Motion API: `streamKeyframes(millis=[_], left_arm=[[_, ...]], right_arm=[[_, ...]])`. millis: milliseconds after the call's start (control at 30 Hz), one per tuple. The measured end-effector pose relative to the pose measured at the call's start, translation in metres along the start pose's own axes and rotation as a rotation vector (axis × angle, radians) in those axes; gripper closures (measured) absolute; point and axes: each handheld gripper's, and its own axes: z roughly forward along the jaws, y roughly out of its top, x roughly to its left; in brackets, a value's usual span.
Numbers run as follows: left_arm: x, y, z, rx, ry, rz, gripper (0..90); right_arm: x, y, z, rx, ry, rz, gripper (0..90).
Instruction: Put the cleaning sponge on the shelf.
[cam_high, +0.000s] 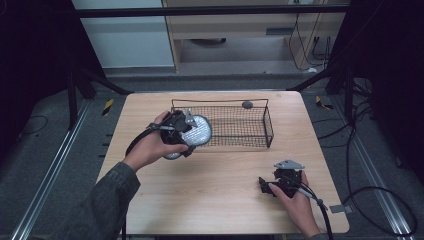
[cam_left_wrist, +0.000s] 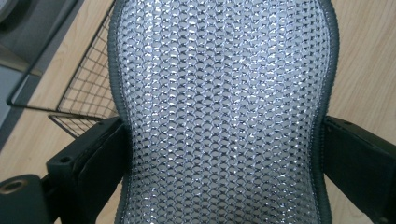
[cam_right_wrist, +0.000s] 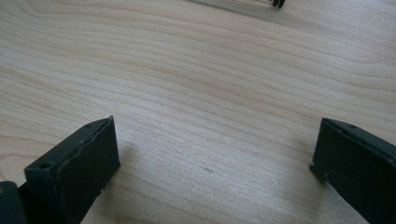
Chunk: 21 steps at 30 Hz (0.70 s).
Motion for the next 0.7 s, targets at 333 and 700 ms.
streamKeyframes(millis=[333, 700], left_arm=[[0.013, 0.022, 0.004, -0.002, 0.016, 0.040, 3.6], [0.018, 0.046, 0.007, 0.001, 0.078, 0.074, 3.6]], right_arm=[[0.001, -0.001, 0.000, -0.001, -0.011, -0.004, 0.7], [0.002, -0.001, -0.001, -0.002, -0.007, 0.013, 0.7]])
